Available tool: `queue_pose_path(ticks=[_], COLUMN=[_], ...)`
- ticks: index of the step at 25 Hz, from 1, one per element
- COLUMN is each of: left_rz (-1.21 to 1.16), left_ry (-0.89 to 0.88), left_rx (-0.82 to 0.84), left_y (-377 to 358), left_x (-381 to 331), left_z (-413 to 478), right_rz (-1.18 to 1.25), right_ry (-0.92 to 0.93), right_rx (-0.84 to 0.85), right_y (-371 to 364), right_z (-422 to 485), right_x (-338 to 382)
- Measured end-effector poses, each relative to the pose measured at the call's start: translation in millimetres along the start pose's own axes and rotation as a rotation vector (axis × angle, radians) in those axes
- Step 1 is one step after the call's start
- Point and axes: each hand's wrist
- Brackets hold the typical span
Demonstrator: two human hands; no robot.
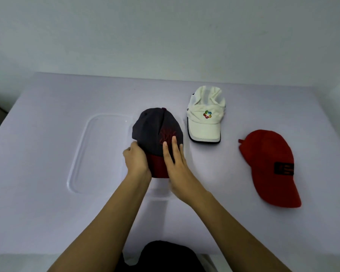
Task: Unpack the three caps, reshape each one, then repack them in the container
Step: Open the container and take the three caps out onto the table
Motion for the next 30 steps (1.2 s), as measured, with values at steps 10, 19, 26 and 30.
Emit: queue_pose_path(ticks=[10, 19, 26, 30], left_rz=[0.11, 0.12, 0.13, 0.136], left_ry=[-0.064, 0.426, 0.378, 0.331], left_rx=[0.328, 0.274, 0.445, 0.512], left_y=[-82.4, -89.9, -90.1, -106.4], left_x=[33.4, 149.7, 145.8, 134.0], left_z=[-96.4, -76.7, -47.5, -43.2], right_rz=[1.554, 1.711, 1.82, 1.798], right_ry=[-0.305, -0.68, -0.657, -0.665], right_rx=[-0.406, -0.205, -0.123, -0.064], right_y=[85.6, 40.5, 42.2, 39.2], right_z=[-81.4, -102.1, -100.9, -93.3], right_x=[-105.4, -208.0, -228.4, -231.9])
Point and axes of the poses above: each hand's wrist, its own z-axis towards the middle knuckle, its own y-axis out of the back of the hand, x = y × z, and after that the axes turned 5 degrees about x, right-handed
